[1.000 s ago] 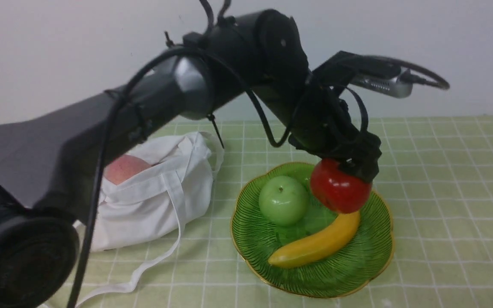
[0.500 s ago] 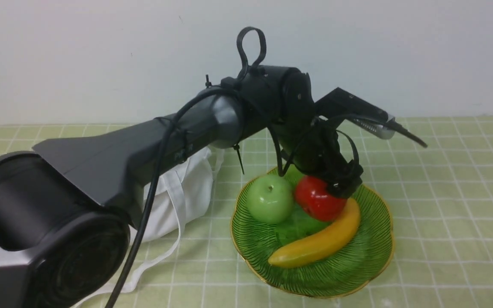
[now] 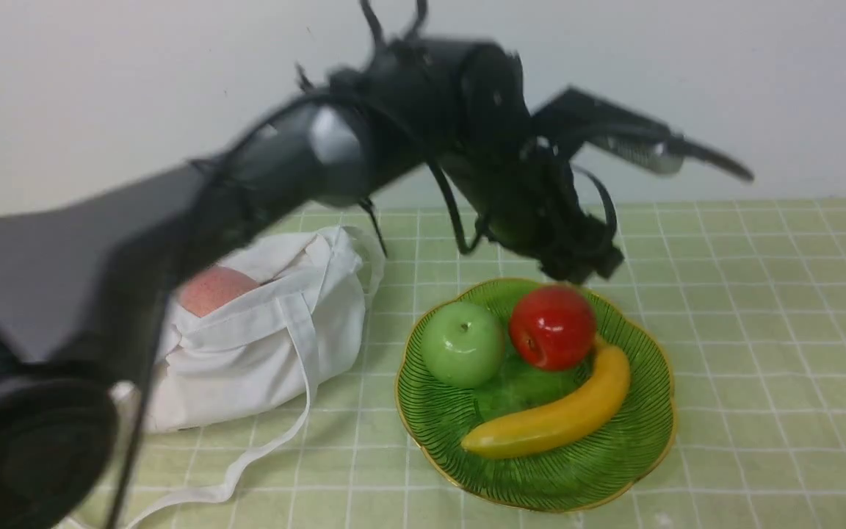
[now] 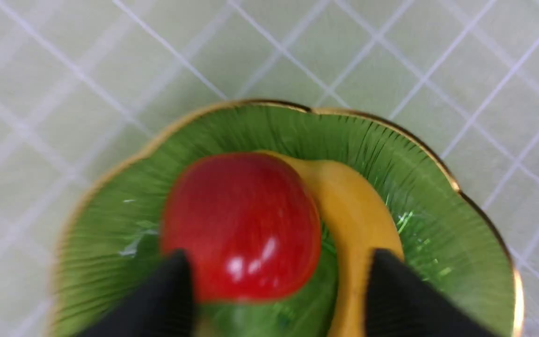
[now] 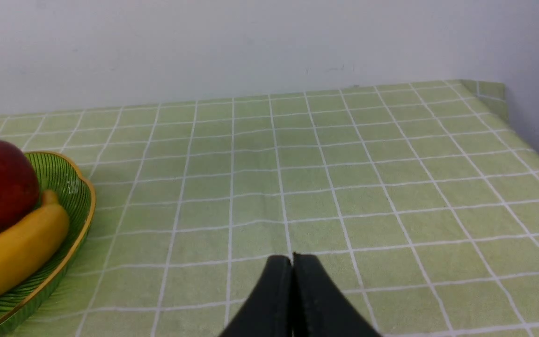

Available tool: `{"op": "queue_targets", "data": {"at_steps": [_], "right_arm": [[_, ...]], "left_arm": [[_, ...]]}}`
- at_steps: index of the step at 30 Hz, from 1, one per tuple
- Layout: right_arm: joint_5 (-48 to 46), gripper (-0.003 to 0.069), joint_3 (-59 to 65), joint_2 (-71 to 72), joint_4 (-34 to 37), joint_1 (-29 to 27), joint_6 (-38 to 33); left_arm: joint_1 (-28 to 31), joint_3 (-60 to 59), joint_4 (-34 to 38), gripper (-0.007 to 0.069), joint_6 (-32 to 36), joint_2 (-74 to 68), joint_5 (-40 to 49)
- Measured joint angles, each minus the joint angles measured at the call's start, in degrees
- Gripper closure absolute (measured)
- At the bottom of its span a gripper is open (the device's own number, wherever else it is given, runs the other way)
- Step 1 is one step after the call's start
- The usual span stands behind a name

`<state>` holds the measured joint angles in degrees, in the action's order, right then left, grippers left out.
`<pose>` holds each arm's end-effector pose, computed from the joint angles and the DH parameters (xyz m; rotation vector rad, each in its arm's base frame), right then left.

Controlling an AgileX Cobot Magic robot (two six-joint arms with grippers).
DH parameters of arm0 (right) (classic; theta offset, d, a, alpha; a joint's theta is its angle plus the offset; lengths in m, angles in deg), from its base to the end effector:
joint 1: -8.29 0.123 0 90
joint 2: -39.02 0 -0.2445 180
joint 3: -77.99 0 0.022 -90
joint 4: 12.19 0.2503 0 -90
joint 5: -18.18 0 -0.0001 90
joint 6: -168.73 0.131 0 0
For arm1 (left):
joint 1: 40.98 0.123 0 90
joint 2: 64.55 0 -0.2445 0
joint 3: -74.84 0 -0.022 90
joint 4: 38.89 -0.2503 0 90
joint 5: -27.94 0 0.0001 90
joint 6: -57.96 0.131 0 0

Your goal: Take the fruit out of the bag on the green coffee tablecloth and place them on the plate.

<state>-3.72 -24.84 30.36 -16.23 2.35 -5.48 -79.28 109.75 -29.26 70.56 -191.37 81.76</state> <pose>0.1300 -0.0170 0.1601 0.1488 1.8740 -0.0714 0.3588 -0.3059 0.2255 1.0368 2.3506 -0.3847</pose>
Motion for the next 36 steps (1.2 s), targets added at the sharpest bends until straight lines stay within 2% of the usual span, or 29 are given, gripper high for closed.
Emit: {"op": "queue_targets", "data": {"at_steps": [1,2,3,6,10,15,21,27,31,36], "right_arm": [[0.0,0.0674,0.0,0.0,0.0,0.0,0.0],[0.0,0.0674,0.0,0.0,0.0,0.0,0.0],[0.0,0.0674,0.0,0.0,0.0,0.0,0.0],[0.0,0.0674,0.0,0.0,0.0,0.0,0.0],[0.0,0.0674,0.0,0.0,0.0,0.0,0.0],[0.0,0.0674,0.0,0.0,0.0,0.0,0.0],[0.0,0.0674,0.0,0.0,0.0,0.0,0.0],[0.0,0.0674,0.0,0.0,0.0,0.0,0.0],[0.0,0.0674,0.0,0.0,0.0,0.0,0.0],[0.0,0.0674,0.0,0.0,0.0,0.0,0.0]], "left_arm": [[0.0,0.0,-2.4,0.0480,-1.2,4.3,2.4],[0.0,0.0,-3.0,0.0532,-1.6,5.8,3.2],[0.0,0.0,-3.9,0.0574,-2.1,8.4,4.5],[0.0,0.0,-5.9,0.0621,-2.8,15.7,7.9],[0.0,-0.8,-7.3,0.0632,-5.1,25.9,10.9],[0.0,-10.7,-9.6,0.0632,-10.8,42.2,8.6],[0.0,-32.0,-11.0,0.0632,-16.7,62.3,-4.6],[0.0,-55.8,-10.7,0.0632,-17.9,82.9,-19.1],[0.0,-65.4,-8.8,0.0632,-18.1,95.8,-21.3],[0.0,-72.0,-8.7,0.0632,-18.2,106.6,-22.5]]}}
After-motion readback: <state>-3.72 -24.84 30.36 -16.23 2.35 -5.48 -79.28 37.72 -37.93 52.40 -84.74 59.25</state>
